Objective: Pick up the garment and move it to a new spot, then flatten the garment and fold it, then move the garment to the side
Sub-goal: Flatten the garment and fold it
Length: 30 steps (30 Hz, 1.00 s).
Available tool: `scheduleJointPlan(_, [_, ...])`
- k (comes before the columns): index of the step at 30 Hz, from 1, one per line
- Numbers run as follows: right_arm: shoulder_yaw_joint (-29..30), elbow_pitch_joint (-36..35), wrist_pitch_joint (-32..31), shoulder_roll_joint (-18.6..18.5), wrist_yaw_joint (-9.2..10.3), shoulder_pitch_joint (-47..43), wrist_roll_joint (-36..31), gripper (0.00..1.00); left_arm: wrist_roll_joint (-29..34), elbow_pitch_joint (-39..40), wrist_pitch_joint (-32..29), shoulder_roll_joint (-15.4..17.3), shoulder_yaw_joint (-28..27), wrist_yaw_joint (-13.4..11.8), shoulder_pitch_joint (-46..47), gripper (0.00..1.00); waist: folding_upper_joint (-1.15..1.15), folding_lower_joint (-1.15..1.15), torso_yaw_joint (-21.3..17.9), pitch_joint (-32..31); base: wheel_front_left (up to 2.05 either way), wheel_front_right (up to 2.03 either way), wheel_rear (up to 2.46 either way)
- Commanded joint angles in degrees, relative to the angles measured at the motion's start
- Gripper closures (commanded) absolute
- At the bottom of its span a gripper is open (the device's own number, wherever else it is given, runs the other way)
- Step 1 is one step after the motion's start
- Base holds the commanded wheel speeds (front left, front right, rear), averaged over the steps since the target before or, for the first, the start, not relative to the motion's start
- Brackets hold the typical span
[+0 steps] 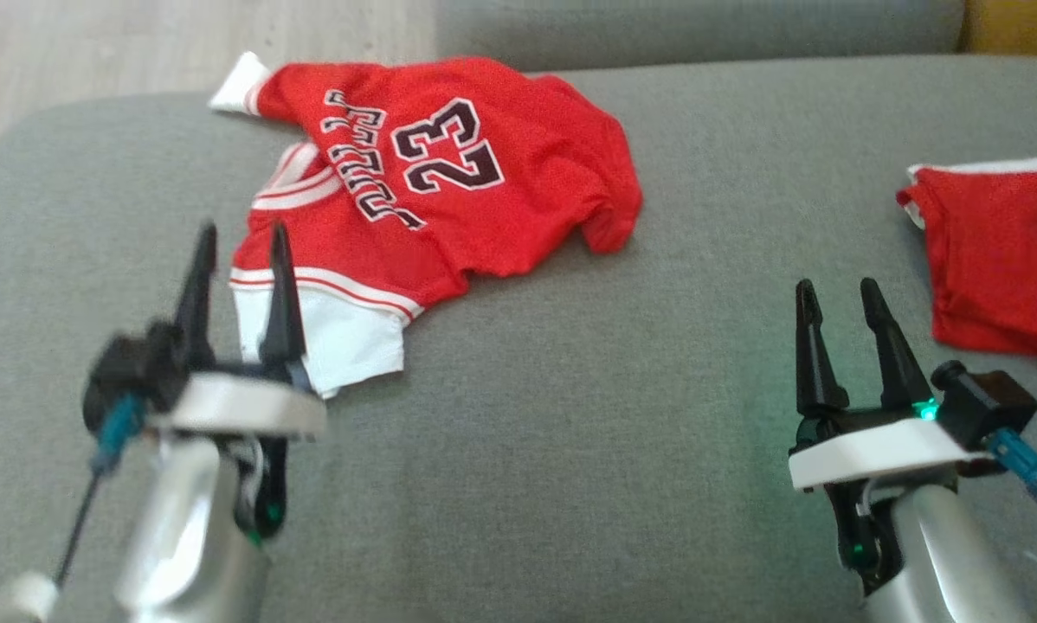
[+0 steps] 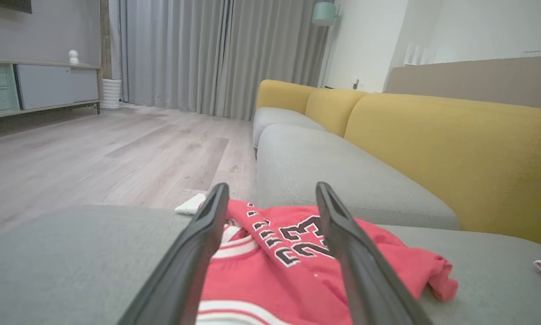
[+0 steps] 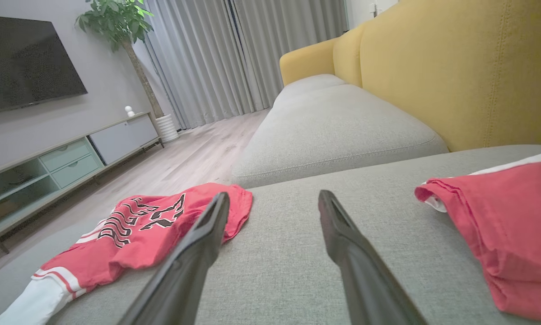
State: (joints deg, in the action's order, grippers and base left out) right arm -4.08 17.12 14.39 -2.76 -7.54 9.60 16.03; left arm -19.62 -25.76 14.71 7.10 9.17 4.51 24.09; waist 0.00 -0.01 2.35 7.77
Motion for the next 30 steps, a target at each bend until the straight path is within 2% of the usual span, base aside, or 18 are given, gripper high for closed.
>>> scheduleJointPlan(1, [-1.18,-1.51,0.61,-0.11,0.05,0.14,-0.31,0.00,-0.52,3.67,0.29,0.25,-2.41,-0.19,-1.56,0.00,0.00,0.01,1.43,-1.86,0.00,0.00,0.00])
scheduleJointPlan(8, [-1.30,-1.31,0.61,-0.11,0.05,-0.55,-0.02,0.00,0.00,7.11,0.29,-2.28,-3.13,-1.20,-10.01,0.00,0.00,0.01,2.06,-2.77,0.00,0.00,0.00])
scheduleJointPlan(17, [-1.61,-1.84,0.61,-0.11,0.05,0.50,-0.13,0.00,1.53,5.75,0.29,-2.92,-3.69,-1.78,-9.76,0.00,0.00,0.01,1.49,-1.34,0.00,0.00,0.00])
scheduleJointPlan(23, [-1.63,-2.09,0.61,-0.11,0.05,0.61,-0.03,0.00,2.49,-2.12,-2.21,-1.82,-3.33,-3.13,-7.55,0.00,0.00,0.01,0.61,0.00,0.00,0.00,0.00])
scheduleJointPlan(30, [-1.76,-2.43,0.61,-0.11,0.05,1.40,0.00,0.00,3.50,-11.50,-4.71,-0.13,-4.68,-7.84,-4.01,0.00,0.00,0.01,-0.69,1.98,0.00,0.00,0.00])
